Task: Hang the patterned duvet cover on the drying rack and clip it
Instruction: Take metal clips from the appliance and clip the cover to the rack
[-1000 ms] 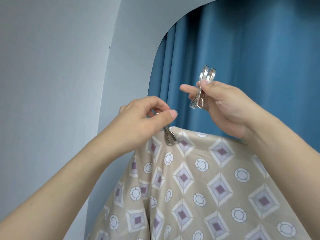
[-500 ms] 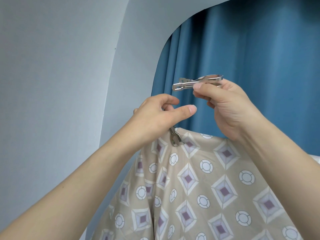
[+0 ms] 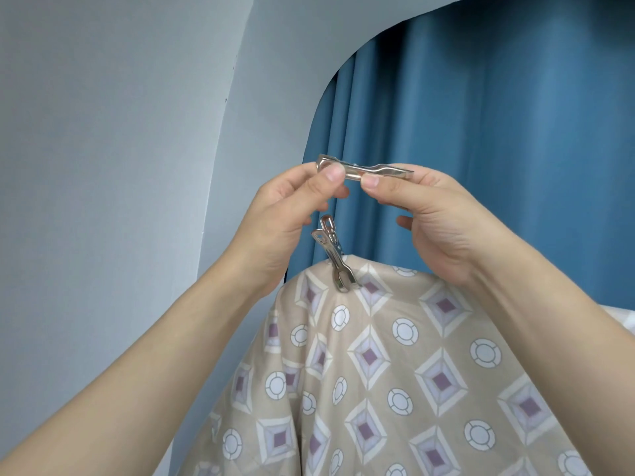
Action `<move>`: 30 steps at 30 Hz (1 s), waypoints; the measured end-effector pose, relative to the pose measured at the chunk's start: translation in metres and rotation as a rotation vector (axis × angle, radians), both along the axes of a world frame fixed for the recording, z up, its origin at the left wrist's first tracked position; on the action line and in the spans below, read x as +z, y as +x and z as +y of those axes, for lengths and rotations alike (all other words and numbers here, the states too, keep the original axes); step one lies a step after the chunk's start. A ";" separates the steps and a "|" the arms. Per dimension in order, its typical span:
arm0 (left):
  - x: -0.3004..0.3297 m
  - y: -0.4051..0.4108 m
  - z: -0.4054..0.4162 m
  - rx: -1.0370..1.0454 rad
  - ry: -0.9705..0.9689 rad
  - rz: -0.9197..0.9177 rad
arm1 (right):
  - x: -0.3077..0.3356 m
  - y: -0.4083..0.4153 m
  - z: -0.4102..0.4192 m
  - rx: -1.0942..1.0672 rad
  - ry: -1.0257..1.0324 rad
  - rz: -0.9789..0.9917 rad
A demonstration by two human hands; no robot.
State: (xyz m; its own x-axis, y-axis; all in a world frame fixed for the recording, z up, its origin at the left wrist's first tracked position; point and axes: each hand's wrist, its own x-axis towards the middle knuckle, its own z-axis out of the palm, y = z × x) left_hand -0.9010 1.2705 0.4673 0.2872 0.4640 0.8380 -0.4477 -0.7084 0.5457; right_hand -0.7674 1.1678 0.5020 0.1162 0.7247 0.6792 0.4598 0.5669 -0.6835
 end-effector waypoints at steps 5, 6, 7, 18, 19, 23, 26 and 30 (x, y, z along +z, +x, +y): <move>-0.002 -0.002 0.004 -0.034 -0.042 -0.119 | -0.003 -0.004 0.002 -0.002 -0.016 0.007; -0.003 -0.002 0.005 -0.048 -0.046 -0.131 | -0.004 -0.005 0.003 0.001 -0.021 -0.004; -0.005 -0.002 0.005 -0.058 -0.044 -0.145 | -0.005 -0.006 0.005 0.000 -0.023 -0.021; -0.066 -0.083 0.046 0.130 -0.029 -0.345 | -0.044 -0.010 0.034 -0.809 0.642 -1.439; -0.076 -0.088 0.050 0.146 -0.065 -0.319 | -0.050 -0.012 0.038 -0.851 0.635 -1.533; -0.114 -0.097 0.068 0.172 -0.181 -0.201 | -0.067 -0.017 0.049 -0.929 0.673 -1.821; -0.136 -0.090 0.073 0.186 -0.225 -0.138 | -0.075 -0.023 0.056 -0.934 0.563 -2.026; -0.153 -0.081 0.076 0.181 -0.280 -0.110 | -0.086 -0.030 0.070 -0.980 0.451 -2.158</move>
State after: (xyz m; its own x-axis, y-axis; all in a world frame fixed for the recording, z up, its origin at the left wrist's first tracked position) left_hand -0.9820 1.3468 0.3139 0.0942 0.7154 0.6924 -0.3960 -0.6111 0.6853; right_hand -0.7977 1.2376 0.4164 -0.5899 0.7526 0.2926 0.1708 -0.2379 0.9562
